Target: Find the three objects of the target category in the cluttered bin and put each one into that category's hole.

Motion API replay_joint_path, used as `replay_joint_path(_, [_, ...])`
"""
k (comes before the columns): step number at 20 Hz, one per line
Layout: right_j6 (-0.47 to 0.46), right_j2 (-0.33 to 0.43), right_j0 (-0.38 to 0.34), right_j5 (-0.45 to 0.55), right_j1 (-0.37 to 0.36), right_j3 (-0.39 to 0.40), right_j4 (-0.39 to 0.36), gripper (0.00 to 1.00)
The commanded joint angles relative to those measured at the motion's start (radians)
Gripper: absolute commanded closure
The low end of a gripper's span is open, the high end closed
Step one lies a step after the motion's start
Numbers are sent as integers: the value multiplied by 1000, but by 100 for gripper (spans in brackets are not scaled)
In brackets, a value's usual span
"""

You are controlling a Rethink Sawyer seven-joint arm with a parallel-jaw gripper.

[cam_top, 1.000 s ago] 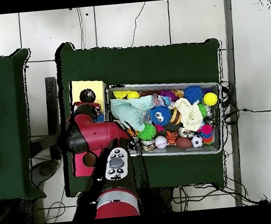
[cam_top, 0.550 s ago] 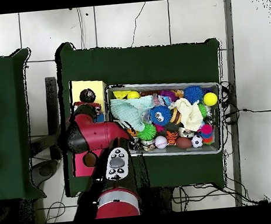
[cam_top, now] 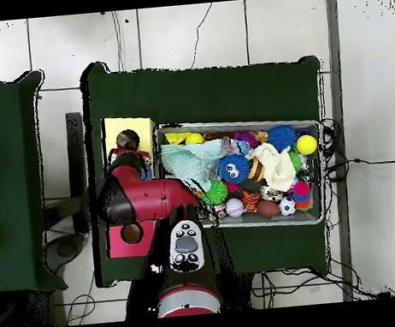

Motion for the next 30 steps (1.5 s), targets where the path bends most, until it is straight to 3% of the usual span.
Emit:
replay_joint_path(1, [48, 102, -108, 233, -97, 170, -54, 100])
replay_joint_path(11, [-1, 204, -233, 318, -201, 241, -71, 100])
replay_joint_path(22, [-32, 265, -333, 325, -189, 237, -130, 100])
replay_joint_path(30, [8, 192, -296, 312, -164, 193, -173, 100])
